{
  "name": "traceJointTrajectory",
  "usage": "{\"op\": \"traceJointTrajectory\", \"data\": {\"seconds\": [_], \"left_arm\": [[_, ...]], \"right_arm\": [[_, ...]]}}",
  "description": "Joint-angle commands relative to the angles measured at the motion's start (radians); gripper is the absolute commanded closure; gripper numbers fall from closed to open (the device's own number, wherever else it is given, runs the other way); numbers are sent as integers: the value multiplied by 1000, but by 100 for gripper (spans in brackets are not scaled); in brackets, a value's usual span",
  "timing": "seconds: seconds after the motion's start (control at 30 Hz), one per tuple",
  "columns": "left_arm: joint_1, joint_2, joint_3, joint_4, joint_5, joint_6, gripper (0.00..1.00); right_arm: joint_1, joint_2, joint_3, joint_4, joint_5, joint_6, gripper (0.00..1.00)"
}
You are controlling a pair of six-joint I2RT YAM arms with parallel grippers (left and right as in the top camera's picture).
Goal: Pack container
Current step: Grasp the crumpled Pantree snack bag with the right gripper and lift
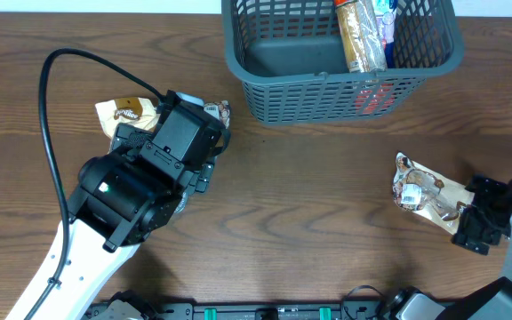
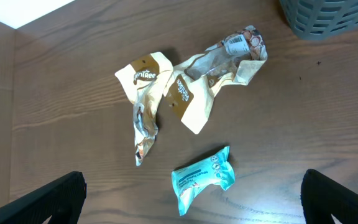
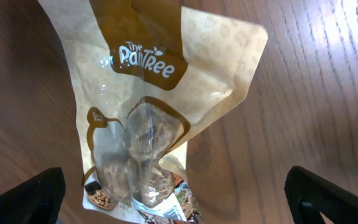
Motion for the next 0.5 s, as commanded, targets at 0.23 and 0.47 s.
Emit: {"op": "traceJointTrajectory", "data": {"seconds": [0.23, 0.47], "left_arm": [[2, 6, 5, -2, -19, 5, 1], [2, 6, 5, -3, -19, 5, 1]], "right_arm": [[126, 121, -5, 94, 134, 210, 1], [128, 282, -2, 156, 96, 209, 1]]}}
